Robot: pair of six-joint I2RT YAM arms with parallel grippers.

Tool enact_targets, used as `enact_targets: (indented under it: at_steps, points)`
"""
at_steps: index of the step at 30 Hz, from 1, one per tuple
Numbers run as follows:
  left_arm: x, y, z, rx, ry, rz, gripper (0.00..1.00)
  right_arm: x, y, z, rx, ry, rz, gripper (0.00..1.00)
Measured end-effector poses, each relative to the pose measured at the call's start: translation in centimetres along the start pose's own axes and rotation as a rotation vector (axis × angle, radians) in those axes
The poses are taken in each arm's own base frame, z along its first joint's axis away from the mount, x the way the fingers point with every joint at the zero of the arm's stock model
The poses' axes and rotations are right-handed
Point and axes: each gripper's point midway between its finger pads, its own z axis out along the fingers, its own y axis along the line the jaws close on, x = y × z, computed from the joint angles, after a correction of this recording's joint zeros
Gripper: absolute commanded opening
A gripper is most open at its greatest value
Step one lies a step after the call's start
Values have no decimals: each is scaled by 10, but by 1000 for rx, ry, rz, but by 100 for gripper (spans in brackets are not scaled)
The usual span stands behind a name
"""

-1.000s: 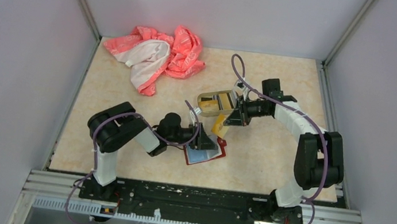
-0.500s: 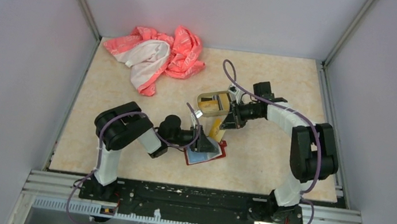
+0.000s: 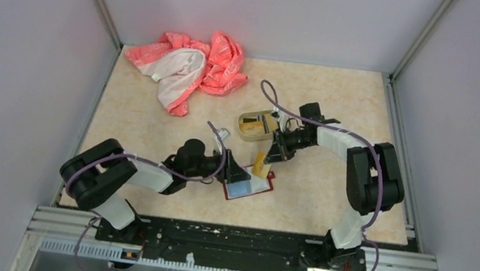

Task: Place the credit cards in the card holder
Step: Insert the credit card into the card holder.

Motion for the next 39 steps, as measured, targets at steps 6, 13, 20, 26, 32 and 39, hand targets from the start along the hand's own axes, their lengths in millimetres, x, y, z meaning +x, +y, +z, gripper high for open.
enact_targets:
  at_steps: [6,13,20,26,32,39]
  points:
    - [15,48,-20,-260,6,-40,38,5,11,9,-59,22,1,0]
    - [23,69,-25,-379,17,-65,28,2,18,11,-96,2,27,0]
    - [20,77,-23,-429,0,-74,25,15,12,20,-103,16,105,0]
    - [18,78,-23,-442,-10,-71,26,22,4,25,-64,17,153,0]
    - [17,77,-28,-446,-15,-52,31,21,2,26,-57,7,167,0]
    - [13,76,-51,-492,-40,-1,47,19,8,27,-98,-2,169,0]
